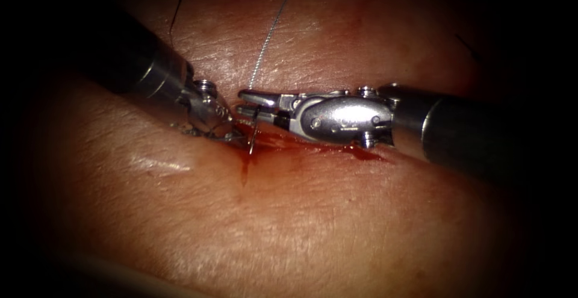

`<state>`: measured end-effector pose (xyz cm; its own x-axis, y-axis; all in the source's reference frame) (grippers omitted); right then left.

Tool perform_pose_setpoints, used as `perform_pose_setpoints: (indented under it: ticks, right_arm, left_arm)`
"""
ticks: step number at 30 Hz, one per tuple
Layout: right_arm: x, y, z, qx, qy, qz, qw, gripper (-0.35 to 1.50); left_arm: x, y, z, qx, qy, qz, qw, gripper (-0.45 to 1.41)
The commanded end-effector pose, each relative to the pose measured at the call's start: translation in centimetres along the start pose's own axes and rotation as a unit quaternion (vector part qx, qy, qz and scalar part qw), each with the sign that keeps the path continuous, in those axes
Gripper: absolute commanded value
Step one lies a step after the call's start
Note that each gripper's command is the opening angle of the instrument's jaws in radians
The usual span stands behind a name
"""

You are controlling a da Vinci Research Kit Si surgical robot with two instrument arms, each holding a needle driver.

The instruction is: Wound Closure

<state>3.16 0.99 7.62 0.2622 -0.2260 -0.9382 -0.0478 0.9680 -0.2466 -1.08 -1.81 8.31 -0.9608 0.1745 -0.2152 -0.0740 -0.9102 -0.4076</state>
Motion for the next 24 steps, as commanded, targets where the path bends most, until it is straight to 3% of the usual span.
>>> perform_pose_setpoints:
  ticks: [1, 5, 14, 24]
  right_arm:
    - [-0.02, -0.05, 0.1, 0.001, 0.002, 0.001, 1.0, -0.35]
    - [0.03, -0.04, 0.1, 0.0, -0.007, -0.057, 0.998, -0.35]
    - [0.14, -0.03, 0.2, -0.017, -0.006, -0.247, 0.969, -0.35]
    - [-0.02, -0.21, 0.24, -0.003, -0.016, -0.328, 0.945, -0.35]
  left_arm:
    - [-0.03, 0.05, 0.07, -0.001, -0.001, 0.0, 1.0, 0.32]
    - [-0.04, 0.08, 0.07, -0.002, 0.0, 0.001, 1.0, 0.32]
    - [-0.05, 0.08, 0.14, 0.001, -0.001, 0.001, 1.0, 0.31]
    - [-0.1, 0.1, 0.14, -0.003, 0.001, -0.001, 1.0, 0.34]
